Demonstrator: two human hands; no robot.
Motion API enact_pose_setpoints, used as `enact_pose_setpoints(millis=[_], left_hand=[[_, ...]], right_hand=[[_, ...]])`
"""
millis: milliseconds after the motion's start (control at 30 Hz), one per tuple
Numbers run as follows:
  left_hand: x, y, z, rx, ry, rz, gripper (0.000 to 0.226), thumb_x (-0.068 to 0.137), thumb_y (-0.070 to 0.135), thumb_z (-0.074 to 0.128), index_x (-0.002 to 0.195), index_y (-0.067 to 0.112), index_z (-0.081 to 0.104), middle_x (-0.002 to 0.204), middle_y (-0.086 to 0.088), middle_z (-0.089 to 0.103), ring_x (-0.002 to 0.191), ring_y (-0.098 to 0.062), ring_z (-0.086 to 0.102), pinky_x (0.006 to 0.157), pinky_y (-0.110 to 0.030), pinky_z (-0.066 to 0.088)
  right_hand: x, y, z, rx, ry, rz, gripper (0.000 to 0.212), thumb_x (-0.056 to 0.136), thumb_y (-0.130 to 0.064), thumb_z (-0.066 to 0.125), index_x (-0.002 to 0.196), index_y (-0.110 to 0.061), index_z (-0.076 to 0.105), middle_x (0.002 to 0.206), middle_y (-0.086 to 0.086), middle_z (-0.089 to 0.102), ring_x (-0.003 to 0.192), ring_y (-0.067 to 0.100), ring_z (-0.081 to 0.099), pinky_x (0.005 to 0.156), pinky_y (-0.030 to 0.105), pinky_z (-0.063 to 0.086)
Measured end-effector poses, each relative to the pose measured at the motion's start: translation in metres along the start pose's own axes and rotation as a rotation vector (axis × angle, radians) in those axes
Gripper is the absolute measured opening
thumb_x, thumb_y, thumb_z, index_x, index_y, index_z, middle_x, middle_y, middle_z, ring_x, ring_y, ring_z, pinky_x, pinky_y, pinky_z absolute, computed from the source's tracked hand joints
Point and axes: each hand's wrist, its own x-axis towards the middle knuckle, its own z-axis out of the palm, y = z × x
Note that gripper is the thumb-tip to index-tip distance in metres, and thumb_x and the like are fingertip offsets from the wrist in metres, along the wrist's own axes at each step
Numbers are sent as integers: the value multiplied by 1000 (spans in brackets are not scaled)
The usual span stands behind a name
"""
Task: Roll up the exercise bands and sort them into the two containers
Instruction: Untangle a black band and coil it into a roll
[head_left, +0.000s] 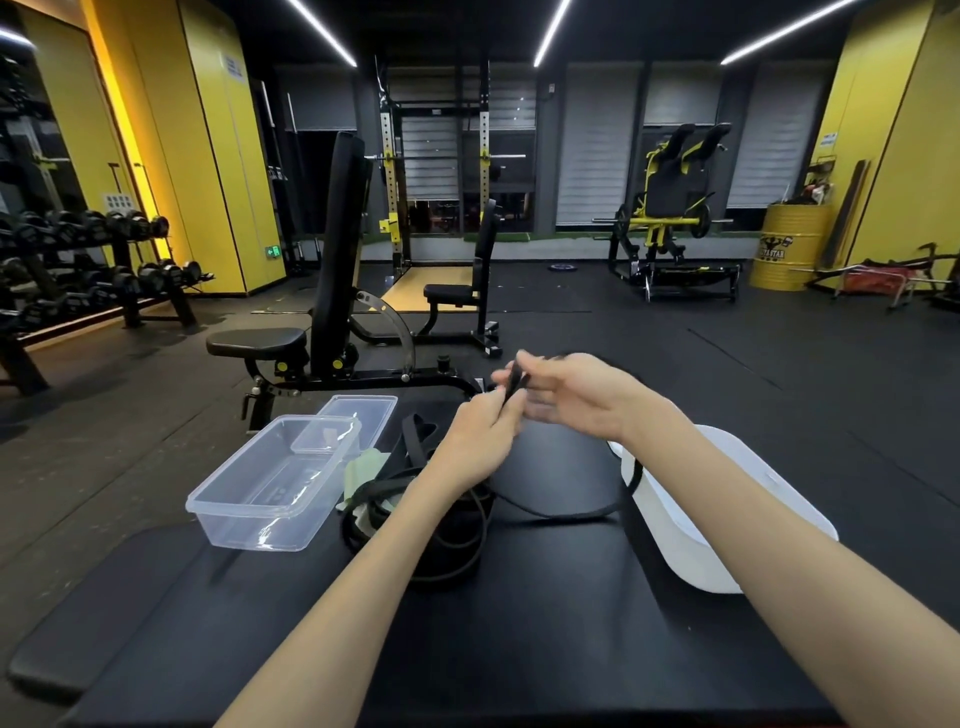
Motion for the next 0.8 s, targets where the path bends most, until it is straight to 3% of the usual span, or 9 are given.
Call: enact_pose_setpoints(millis=[100,167,267,333,500,567,633,733,800], left_hand=[[4,24,3,-92,-69,11,29,100,27,42,81,11,55,61,5,51,49,-10,49,53,-22,41],[2,27,2,-161,-139,13,24,99,22,47,88,4,58,68,-1,60,58,-12,59,59,-20,48],[-4,7,-3,-149,-242,-53,21,98,22,48,91,8,62,73,-2,65,62,-11,62,62,-18,46],[-9,-7,0,-148,-252,-94,26,100,26,44,86,12,60,66,2,60,59,-14,59,62,-23,45],[-6,5,14,-375,-111,-96,29,103,30,37,82,15,49,56,7,36,48,-10,38,52,-23,31],[1,21,14,-395,-147,-66,28,103,31,38,82,16,49,58,7,36,51,-9,38,52,-21,33],[6,32,12,-412,-188,-63,23,102,29,40,87,13,49,61,6,42,56,-10,42,53,-20,37],[3,30,7,-400,-259,-67,18,100,21,46,91,8,55,69,1,55,64,-13,56,60,-21,43],[-5,19,4,-353,-331,-83,20,100,22,47,90,10,59,70,0,60,70,-17,61,68,-24,47]], right_hand=[[0,-7,4,-43,-11,-28,21,98,-15,45,97,-4,63,81,5,67,73,22,59,69,33,50],[1,-19,4,50,79,-58,15,97,-14,48,94,-8,61,79,1,68,82,21,65,70,32,52],[2,-37,-5,149,196,-63,13,96,-18,51,88,-13,60,71,-6,69,71,9,69,64,26,51],[3,-39,-11,201,219,-52,15,97,-22,50,87,-14,59,69,-7,69,67,7,69,67,25,50],[3,-14,-12,77,81,104,23,94,-32,54,100,-10,56,104,10,69,82,18,67,81,30,49],[3,-11,-10,-30,4,157,24,93,-27,54,102,-5,57,110,15,61,63,21,59,65,32,52],[4,-16,-7,-57,1,153,28,96,-24,49,90,-3,66,96,11,64,58,23,52,54,32,50],[4,-36,-3,19,80,88,21,98,-20,47,86,-11,62,72,-2,67,77,17,64,70,32,49],[4,-52,-4,73,135,17,18,99,-19,45,90,-12,58,60,-7,61,68,10,64,75,28,47]])
